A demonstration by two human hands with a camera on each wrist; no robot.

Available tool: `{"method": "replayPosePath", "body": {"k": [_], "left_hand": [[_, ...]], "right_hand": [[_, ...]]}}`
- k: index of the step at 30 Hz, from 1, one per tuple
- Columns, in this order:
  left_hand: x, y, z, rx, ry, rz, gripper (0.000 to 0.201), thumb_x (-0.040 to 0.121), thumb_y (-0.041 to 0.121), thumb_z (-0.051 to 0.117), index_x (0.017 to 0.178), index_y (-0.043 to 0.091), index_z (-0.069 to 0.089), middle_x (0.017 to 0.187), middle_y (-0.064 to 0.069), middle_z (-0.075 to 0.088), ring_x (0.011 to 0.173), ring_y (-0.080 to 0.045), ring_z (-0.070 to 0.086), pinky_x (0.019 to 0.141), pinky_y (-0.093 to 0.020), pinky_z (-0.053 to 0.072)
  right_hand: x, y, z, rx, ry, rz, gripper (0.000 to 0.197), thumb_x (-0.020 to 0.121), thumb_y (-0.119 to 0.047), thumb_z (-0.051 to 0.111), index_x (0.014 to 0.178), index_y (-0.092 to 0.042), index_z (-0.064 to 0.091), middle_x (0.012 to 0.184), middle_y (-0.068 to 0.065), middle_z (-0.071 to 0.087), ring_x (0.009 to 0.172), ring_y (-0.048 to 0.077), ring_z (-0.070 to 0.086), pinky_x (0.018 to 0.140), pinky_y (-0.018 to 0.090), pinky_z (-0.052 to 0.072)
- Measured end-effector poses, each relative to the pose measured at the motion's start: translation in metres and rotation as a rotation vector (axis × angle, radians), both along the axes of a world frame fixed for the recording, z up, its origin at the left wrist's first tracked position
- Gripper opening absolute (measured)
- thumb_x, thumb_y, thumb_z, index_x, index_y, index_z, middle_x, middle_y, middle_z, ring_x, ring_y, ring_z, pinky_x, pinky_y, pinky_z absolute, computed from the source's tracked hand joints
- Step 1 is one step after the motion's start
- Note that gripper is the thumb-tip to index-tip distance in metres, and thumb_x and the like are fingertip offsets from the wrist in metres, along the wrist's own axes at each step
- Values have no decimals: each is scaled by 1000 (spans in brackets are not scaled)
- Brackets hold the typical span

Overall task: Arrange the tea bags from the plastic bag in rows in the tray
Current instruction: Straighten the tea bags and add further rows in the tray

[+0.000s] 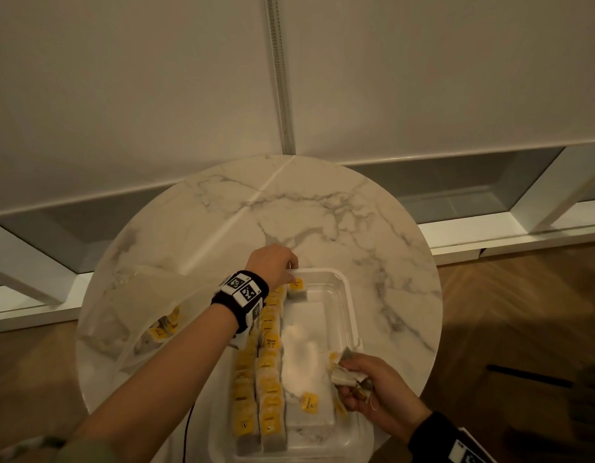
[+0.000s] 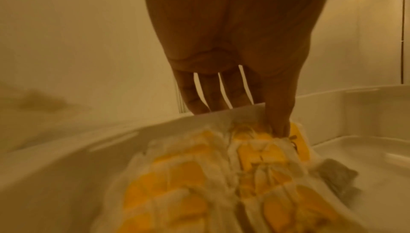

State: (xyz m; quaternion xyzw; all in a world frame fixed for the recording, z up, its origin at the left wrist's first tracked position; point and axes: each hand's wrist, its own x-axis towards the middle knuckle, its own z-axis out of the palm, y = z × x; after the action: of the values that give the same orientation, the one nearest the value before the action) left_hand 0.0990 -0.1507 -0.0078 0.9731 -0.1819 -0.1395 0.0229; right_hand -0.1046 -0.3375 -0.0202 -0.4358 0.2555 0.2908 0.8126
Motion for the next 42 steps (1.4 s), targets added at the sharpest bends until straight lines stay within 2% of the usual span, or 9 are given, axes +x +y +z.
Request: {"method": "replayPosePath", "body": {"k": [11, 16, 18, 21, 26, 29, 32, 35, 42], "left_hand": [[-33, 40, 14, -156, 71, 65, 40, 87, 47, 69, 122, 29, 64, 115, 9, 67, 99, -13, 61, 80, -29, 46], [-85, 66, 54, -524, -523, 39, 19, 87, 23, 69, 107, 22, 70, 111, 7, 66, 107, -14, 56, 85, -34, 47], [-107, 84, 63, -447, -680, 148, 31, 81, 26, 69, 111, 23, 68, 123, 5, 62, 117, -20, 50, 92, -41, 41], [-126, 117, 52, -146, -459, 411, 56, 77, 33, 75, 131, 28, 59, 144, 0, 49, 133, -28, 38, 103, -52, 33], [-148, 155, 0, -36, 29, 549, 39, 96, 45, 51, 134, 37, 56, 154, 8, 39, 140, -17, 35, 112, -44, 26], [-159, 165, -16, -131, 142, 583, 53, 89, 57, 31, 121, 34, 67, 142, 10, 54, 136, -15, 43, 108, -43, 34], [-160, 156, -6, -374, -111, 586, 38, 95, 40, 50, 117, 18, 71, 132, -2, 62, 122, -26, 56, 99, -42, 45], [-162, 115, 23, -656, -305, 406, 27, 91, 35, 57, 107, 20, 74, 112, 7, 68, 102, -11, 61, 87, -29, 47], [-166, 25, 28, -854, 366, 159, 21, 87, 38, 72, 106, 28, 72, 101, 17, 70, 84, -4, 65, 72, -14, 49]], "right_hand": [[-2, -5, -3, -84, -49, 120, 13, 73, -13, 62, 69, -1, 58, 56, 14, 47, 40, 20, 44, 40, 23, 31], [-1, -5, -2, -116, -93, 165, 14, 72, -15, 63, 67, -3, 57, 56, 14, 46, 41, 19, 40, 42, 23, 29], [-1, -5, -4, -107, -92, 144, 14, 71, -14, 63, 67, -2, 58, 57, 14, 45, 41, 20, 40, 41, 23, 30], [-2, -5, -9, -104, -123, 128, 13, 71, -9, 70, 67, -1, 59, 59, 13, 45, 45, 20, 41, 41, 24, 32], [-5, -3, -13, -145, -135, 106, 15, 81, -5, 61, 67, -2, 61, 62, 15, 46, 48, 22, 43, 41, 25, 34], [-6, 0, -10, -172, -160, 144, 13, 71, -9, 70, 68, -1, 60, 61, 15, 46, 48, 22, 42, 42, 26, 33], [-7, 5, -2, -172, -191, 193, 14, 77, -9, 70, 67, -3, 62, 59, 13, 47, 48, 21, 42, 43, 26, 32], [-2, 10, 6, -169, -262, 225, 13, 90, -5, 62, 79, 1, 63, 62, 11, 51, 51, 16, 48, 45, 24, 38], [7, 23, 15, -229, -389, 278, 32, 86, -21, 69, 91, 11, 64, 69, 11, 56, 55, 14, 50, 51, 24, 37]]}}
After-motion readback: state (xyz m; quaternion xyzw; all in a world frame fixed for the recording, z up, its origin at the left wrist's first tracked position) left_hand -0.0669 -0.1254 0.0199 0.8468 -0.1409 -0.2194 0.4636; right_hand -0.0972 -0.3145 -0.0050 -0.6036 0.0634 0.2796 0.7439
